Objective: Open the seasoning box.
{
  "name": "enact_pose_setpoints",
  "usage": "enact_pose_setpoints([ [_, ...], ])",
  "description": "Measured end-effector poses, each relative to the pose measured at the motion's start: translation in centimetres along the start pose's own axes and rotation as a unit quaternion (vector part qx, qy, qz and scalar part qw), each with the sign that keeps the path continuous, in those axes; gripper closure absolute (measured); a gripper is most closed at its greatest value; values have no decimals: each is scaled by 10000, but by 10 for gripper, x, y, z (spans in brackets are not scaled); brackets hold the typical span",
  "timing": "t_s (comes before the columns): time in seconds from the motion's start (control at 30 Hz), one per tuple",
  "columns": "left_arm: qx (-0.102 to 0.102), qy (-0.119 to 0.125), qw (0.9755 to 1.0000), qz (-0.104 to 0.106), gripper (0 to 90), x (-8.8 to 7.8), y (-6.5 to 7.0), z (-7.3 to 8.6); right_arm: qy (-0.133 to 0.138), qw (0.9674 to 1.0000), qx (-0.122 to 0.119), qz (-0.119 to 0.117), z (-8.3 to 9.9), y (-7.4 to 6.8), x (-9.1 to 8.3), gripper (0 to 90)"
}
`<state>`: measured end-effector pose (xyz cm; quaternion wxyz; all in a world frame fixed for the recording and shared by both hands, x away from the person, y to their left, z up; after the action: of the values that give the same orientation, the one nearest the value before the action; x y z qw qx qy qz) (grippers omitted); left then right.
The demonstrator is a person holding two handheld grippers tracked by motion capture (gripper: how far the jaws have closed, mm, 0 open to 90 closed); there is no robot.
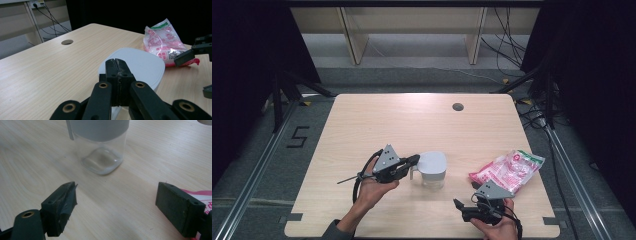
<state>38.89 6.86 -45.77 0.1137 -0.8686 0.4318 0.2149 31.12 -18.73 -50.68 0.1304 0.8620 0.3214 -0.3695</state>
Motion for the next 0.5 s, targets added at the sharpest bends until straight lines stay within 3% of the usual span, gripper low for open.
enact_pose_setpoints([
  [0.2,-55,-23,10000,29,888,3,-3,3,2,10000,55,-27,0,-1,-1,173],
  [0.27,-48,-29,10000,10,886,3,-3,3,13,9999,-109,-88,-1,0,1,163],
  [0.3,-55,-17,10000,14,886,3,-3,3,38,9999,-24,-137,-1,-1,1,154],
  [0.37,-83,0,10000,21,885,2,-3,4,173,9998,-45,41,-3,1,-1,154],
  [0.5,-81,9,10000,22,884,2,-2,4,240,9997,-46,43,-6,1,-1,155],
])
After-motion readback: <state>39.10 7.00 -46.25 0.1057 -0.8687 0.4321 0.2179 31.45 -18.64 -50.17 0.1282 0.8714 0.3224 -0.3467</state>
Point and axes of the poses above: each handheld gripper's, and its own axes: x roughly forward along the jaws, z roughly out of its underside, y roughly to its right, the point moved 4 cm from there along x, roughly forward along the jaws, and after that the axes turned 11 degrees about -y, right-handed, at the moved point
